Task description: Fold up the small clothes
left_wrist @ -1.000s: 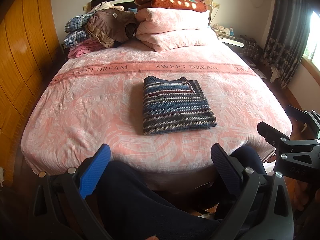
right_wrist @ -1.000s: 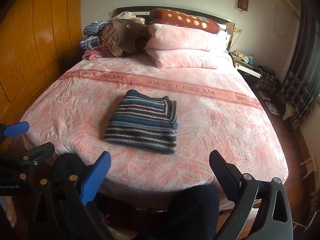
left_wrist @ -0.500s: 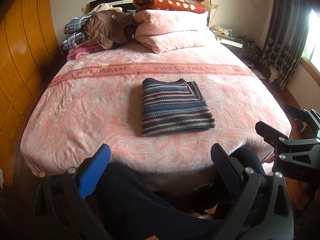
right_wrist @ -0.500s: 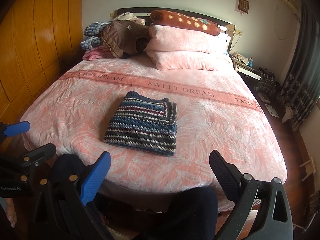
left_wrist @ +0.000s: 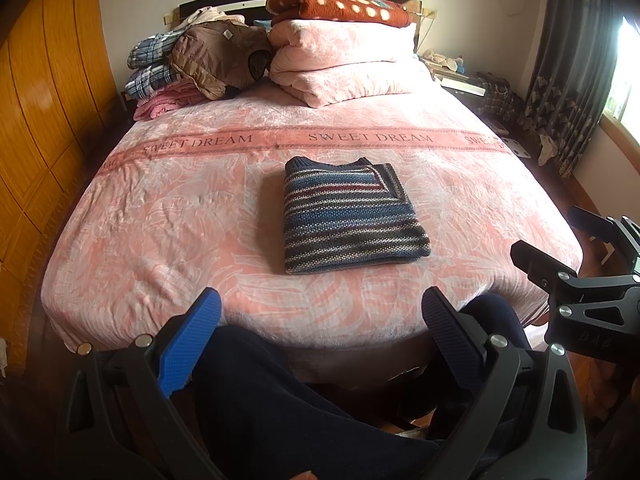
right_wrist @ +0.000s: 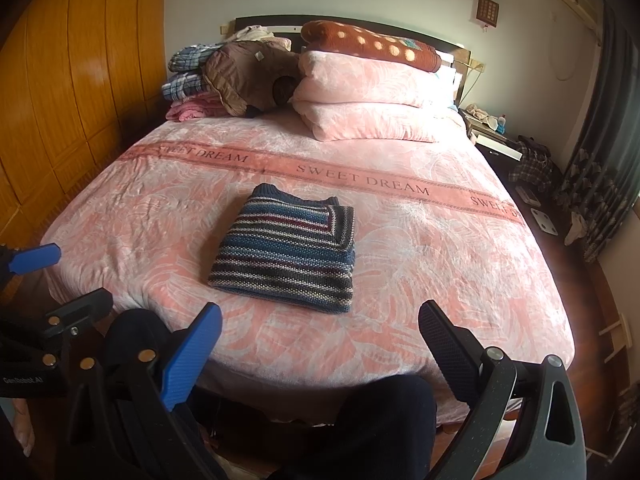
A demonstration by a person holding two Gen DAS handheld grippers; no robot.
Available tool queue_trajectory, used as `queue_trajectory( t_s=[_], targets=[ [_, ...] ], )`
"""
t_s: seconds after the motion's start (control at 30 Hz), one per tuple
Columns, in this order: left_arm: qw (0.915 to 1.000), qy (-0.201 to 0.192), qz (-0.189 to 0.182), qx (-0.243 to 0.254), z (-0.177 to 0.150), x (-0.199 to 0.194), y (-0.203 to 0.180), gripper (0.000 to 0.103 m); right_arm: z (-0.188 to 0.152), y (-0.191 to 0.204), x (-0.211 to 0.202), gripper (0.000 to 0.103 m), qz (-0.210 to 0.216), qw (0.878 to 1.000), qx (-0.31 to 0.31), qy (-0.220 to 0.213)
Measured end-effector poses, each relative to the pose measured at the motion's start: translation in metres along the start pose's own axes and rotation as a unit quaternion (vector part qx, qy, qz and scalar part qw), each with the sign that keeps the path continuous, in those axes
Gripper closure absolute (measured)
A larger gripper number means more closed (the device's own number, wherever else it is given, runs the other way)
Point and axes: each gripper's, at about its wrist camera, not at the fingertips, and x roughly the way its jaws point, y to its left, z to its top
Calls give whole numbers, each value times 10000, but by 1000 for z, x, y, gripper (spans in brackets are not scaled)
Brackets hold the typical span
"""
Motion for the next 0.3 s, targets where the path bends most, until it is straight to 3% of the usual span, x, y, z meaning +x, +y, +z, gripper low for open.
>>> queue_trajectory(
  t_s=[0.3],
  targets=[
    [10000,-11,3,-23,1,-1,0,3,1,-1,1,4,-42,10000,-11,82]
  ],
)
